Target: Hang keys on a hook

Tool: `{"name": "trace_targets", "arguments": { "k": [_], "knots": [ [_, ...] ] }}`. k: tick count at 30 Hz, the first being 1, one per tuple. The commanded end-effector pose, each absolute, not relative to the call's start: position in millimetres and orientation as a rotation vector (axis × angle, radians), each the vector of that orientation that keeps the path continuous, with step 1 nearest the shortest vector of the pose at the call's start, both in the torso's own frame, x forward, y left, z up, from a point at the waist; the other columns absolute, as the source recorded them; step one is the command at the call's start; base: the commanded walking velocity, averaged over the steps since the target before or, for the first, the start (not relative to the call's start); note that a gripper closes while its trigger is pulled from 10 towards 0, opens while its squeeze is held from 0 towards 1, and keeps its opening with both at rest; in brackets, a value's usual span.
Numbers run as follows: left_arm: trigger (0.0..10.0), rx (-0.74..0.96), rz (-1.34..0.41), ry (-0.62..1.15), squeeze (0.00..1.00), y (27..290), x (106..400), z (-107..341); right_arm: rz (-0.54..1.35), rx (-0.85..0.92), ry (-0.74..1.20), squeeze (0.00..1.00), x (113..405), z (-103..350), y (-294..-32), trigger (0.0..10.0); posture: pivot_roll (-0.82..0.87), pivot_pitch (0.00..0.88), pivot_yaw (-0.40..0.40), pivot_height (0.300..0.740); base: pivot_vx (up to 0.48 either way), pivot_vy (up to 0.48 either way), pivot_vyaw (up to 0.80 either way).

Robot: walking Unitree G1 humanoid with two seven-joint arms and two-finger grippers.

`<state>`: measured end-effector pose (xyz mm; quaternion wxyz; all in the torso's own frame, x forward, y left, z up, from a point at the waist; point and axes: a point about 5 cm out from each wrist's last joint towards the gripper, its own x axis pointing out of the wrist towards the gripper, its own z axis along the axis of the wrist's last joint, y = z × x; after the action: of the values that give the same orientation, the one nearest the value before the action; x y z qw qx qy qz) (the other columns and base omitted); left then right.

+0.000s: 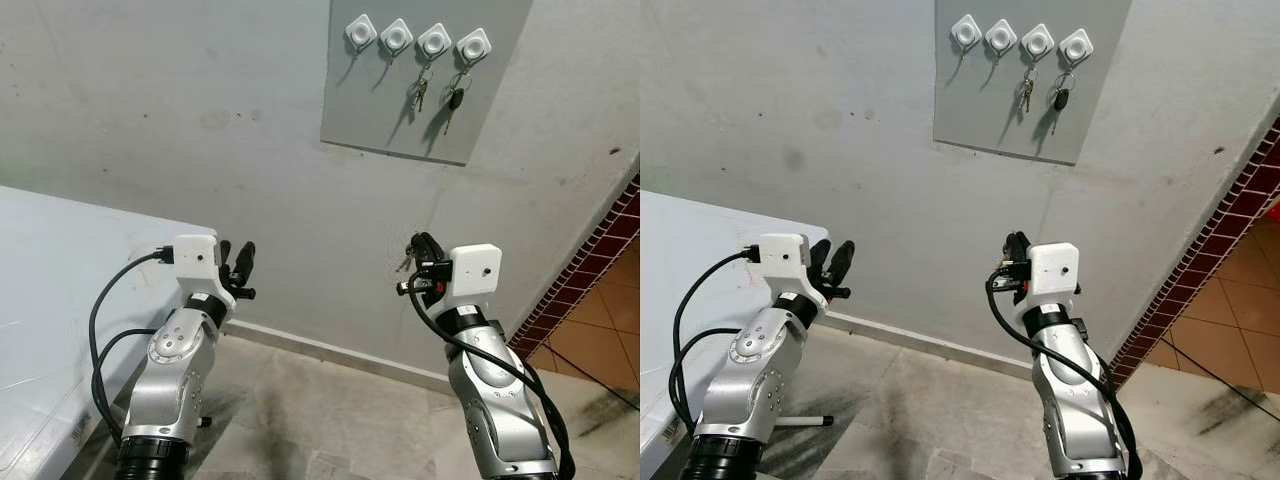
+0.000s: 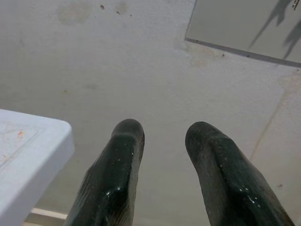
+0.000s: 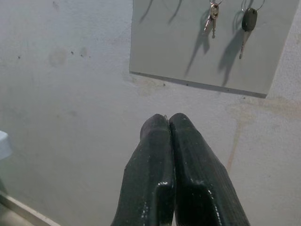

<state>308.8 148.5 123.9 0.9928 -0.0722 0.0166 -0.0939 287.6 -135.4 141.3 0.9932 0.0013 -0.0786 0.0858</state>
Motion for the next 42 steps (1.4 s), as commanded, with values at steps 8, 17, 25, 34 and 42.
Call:
{"name": "trace_targets", "arguments": {
  "k": [8,17,25,34,42],
  "knots": [
    [10.0,-0.143,-0.178,0.039,0.0,150.4,311.9,129.6,0.164,0.003,-0.179,0.0,287.8,145.5,-136.7,10.0,0.13,0.0,-0.039,0.74,0.0,0.0,0.0],
    [10.0,-0.143,-0.183,0.041,0.0,150.4,312.4,129.3,0.167,0.002,-0.18,0.0,287.7,145.3,-136.1,10.0,0.13,0.0,-0.039,0.74,0.0,0.0,0.0],
    [10.0,-0.132,-0.183,0.038,0.0,148.7,312.7,129.5,0.168,0.001,-0.181,0.0,287.1,145.4,-136.9,10.0,0.13,0.0,-0.039,0.74,0.0,0.0,0.0],
    [10.0,-0.131,-0.174,0.039,0.0,150.4,312.0,128.8,0.18,0.013,-0.193,0.0,286.9,148.0,-135.0,10.0,0.13,0.0,-0.041,0.74,0.0,0.0,0.0],
    [10.0,-0.13,-0.176,0.043,0.0,149.9,310.4,127.6,0.18,0.014,-0.187,0.0,285.5,146.4,-135.1,10.0,0.13,0.0,-0.042,0.74,0.0,0.0,0.0]
  ]
}}
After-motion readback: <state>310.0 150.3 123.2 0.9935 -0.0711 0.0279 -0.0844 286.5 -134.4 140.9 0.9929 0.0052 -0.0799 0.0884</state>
